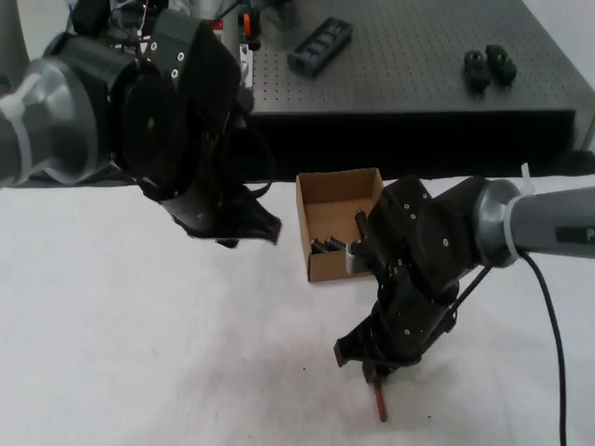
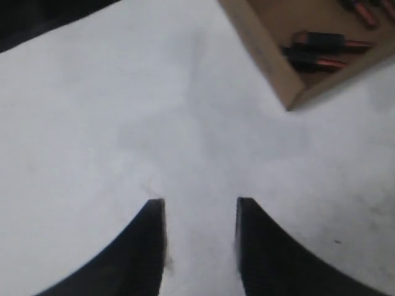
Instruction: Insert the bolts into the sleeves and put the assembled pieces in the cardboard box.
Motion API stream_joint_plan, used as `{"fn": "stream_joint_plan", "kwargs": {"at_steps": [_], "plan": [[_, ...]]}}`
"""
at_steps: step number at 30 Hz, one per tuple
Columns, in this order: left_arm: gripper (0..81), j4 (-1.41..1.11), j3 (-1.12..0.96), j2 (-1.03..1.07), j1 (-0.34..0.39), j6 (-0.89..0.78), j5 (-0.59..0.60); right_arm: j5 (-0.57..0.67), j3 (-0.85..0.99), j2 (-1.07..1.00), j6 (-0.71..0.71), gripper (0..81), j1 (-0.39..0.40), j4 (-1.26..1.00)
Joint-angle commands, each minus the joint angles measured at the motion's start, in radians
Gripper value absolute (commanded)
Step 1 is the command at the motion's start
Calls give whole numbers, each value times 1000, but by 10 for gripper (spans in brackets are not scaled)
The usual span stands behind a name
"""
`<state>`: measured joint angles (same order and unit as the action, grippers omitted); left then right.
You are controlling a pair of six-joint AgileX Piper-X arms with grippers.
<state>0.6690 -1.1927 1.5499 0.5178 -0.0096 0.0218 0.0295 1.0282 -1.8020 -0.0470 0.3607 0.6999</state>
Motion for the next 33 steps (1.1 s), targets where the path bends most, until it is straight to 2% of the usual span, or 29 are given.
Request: {"fn": "stream_joint_plan", "kwargs": {"at_steps": [1, 7, 9, 15, 17, 21, 23, 30, 33], "plan": [[281, -21, -1, -1, 6, 28, 108, 12, 3, 7, -1, 27, -4, 29], [288, -12, -1, 20, 37, 155, 171, -152, 3, 48, 261, 27, -44, 175], [288, -12, -1, 23, 58, 181, 171, -194, 3, 60, 285, 27, -68, 236], [288, -12, -1, 25, 105, 183, 171, -157, -20, 73, 294, 3, -147, 230], [288, -12, -1, 25, 108, 183, 171, -114, -25, 73, 290, 75, -166, 227], [288, -12, -1, 25, 108, 183, 169, -108, -25, 73, 286, 310, -190, 232], [288, -12, -1, 25, 108, 183, 169, -108, -25, 73, 280, 357, -192, 236], [288, -21, -1, 25, 108, 183, 169, -101, -71, 73, 194, 279, -192, 260], [288, -21, -1, 25, 108, 183, 169, -99, -123, 71, 188, 214, -192, 222]]}}
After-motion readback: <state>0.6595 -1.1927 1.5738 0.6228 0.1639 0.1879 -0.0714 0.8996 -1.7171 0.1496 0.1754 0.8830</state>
